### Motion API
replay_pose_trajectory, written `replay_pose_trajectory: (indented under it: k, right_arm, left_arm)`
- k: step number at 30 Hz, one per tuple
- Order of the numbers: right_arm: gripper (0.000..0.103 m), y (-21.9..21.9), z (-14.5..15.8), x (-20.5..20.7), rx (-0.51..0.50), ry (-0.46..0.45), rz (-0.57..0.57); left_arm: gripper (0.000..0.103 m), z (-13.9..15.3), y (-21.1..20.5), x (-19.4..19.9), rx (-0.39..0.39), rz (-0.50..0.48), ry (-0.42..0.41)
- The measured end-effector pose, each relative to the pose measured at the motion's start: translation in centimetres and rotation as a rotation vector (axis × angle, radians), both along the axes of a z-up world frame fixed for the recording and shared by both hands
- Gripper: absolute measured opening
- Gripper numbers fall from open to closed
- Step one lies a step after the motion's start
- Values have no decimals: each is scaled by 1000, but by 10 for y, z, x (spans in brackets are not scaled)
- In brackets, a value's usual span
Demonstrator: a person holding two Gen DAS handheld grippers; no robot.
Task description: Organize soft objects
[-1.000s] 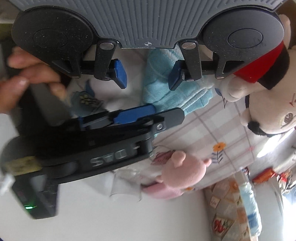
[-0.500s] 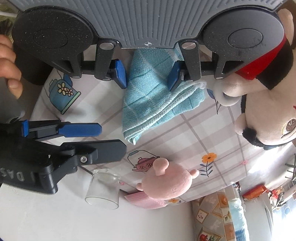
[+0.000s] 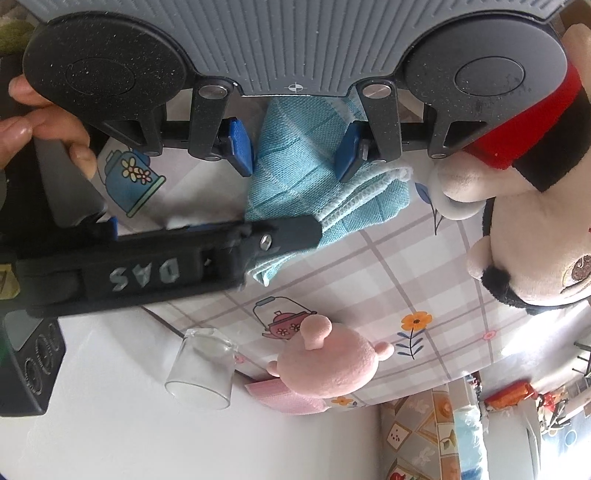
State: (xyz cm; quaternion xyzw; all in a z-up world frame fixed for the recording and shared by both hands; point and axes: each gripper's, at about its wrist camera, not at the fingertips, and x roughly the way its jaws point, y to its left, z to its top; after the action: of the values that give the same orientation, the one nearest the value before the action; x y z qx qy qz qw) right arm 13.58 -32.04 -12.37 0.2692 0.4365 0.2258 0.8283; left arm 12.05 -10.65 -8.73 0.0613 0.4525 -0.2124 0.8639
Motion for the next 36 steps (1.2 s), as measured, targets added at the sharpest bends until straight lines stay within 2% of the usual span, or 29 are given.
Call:
replay_pose_trajectory:
  k: [4, 5, 6, 9, 12, 15, 19, 21, 23, 26, 31, 32, 33, 34, 35, 36]
  right_arm:
    - [52, -3, -4, -5, 13, -10, -31]
    - [43, -5, -6, -5, 22, -8, -45]
    - [34, -9, -8, -6, 41, -5, -56]
    - [25, -20, -15, -6, 153, 18, -82]
    - [21, -32, -19, -7, 279, 39, -96]
    - [21, -36, -19, -9, 351, 42, -94]
    - [21, -33, -14, -13, 370, 29, -76]
    - [21, -31, -12, -14, 373, 23, -70]
    - [21, -30, -10, -15, 380, 21, -67]
    - [21, -32, -3, -18, 363, 5, -65]
    - [26, -34, 28, -28, 231, -86, -74]
    - [35, -35, 37, -29, 194, -117, -82]
    - [55, -37, 45, -30, 160, -151, -91]
    - [65, -38, 54, -30, 124, -186, -107]
    - [75, -40, 62, -28, 91, -217, -125]
    - [75, -39, 71, -25, 47, -254, -134]
  left_arm:
    - [51, 0, 3, 1, -23, 5, 5]
    - [52, 1, 3, 1, -24, 5, 6]
    - [54, 1, 3, 2, -25, 5, 7]
    - [59, 1, 0, 2, -19, 3, 6]
    - [62, 1, -6, 3, 8, 8, -1]
    - [60, 0, -11, 4, 38, 18, -12]
    - [43, 0, -12, 4, 69, 50, -26]
    - [37, 1, -8, 5, 58, 64, -22]
    - [25, 3, -5, 5, 54, 77, -22]
    - [18, 5, -1, 5, 36, 92, -18]
    - [16, 11, 8, 4, -5, 105, -15]
    - [16, 12, 10, 3, -14, 107, -15]
    - [16, 13, 12, 2, -25, 109, -15]
    - [16, 14, 14, 2, -34, 110, -16]
    - [16, 14, 16, 0, -43, 113, -17]
    - [16, 15, 18, 0, -51, 115, -16]
